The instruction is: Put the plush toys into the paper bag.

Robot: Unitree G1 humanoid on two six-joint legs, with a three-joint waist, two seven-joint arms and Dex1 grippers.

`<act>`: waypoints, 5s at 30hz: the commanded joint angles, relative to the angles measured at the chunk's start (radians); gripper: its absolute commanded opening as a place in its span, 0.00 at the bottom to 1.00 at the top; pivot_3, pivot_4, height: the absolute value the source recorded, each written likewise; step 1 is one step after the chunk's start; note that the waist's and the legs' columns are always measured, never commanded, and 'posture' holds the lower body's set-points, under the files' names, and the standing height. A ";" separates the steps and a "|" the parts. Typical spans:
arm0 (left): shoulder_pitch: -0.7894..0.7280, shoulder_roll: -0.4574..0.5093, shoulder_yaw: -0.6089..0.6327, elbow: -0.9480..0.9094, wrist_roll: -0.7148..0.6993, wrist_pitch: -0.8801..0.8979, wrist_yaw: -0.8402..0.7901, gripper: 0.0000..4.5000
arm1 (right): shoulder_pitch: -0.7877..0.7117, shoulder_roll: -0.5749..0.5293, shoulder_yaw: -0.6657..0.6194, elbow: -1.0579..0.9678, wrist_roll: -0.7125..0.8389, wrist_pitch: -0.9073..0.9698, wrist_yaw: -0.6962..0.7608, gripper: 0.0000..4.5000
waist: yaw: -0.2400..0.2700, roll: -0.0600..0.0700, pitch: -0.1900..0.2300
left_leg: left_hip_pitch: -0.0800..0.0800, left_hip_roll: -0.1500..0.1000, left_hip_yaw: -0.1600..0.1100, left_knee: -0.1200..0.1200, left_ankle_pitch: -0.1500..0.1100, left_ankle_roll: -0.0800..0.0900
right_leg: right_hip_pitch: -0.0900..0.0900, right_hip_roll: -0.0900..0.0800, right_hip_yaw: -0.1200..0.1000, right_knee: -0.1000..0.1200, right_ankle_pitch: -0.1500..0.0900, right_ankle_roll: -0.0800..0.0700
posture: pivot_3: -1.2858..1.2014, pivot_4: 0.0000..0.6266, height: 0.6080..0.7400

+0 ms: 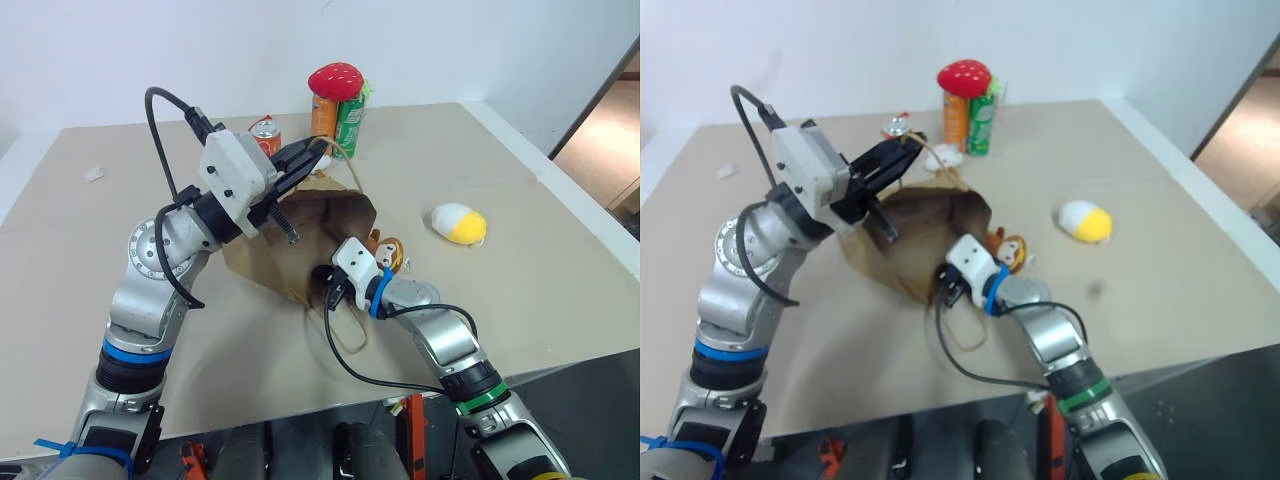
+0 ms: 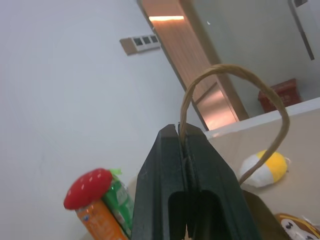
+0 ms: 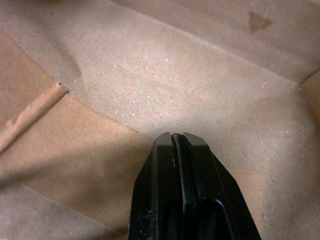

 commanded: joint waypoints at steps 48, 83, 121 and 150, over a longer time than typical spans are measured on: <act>0.188 0.017 0.099 -0.042 -0.119 0.132 0.045 0.00 | -0.053 -0.230 -0.328 0.018 0.283 0.269 0.064 0.98 | 0.001 -0.001 0.001 | 0.000 0.002 0.000 -0.003 -0.001 -0.001 | -0.002 0.002 0.001 0.001 -0.003 -0.003 | 0.52 0.24 1.00; 0.146 -0.041 0.103 -0.044 -0.158 0.217 0.135 0.00 | -0.250 -0.362 -0.361 -0.308 0.665 0.473 0.322 0.05 | 0.000 -0.002 0.002 | 0.001 0.002 -0.001 -0.003 -0.002 -0.003 | -0.003 0.003 0.001 0.000 -0.003 -0.005 | 0.52 0.24 1.00; 0.125 -0.054 0.106 -0.030 -0.172 0.242 0.164 0.00 | -0.353 -0.306 -0.461 -0.102 0.566 0.452 0.254 0.96 | 0.001 -0.003 0.002 | 0.000 0.003 -0.001 -0.003 -0.003 -0.004 | -0.003 0.004 0.000 0.001 -0.004 -0.005 | 0.52 0.24 1.00; 0.135 -0.072 0.085 -0.054 -0.167 0.246 0.185 0.00 | -0.126 -0.050 -0.581 0.197 0.086 0.232 -0.602 0.70 | -0.001 -0.003 0.002 | 0.001 0.003 0.000 -0.003 -0.002 -0.003 | -0.003 0.005 0.003 0.001 -0.004 -0.004 | 0.52 0.24 1.00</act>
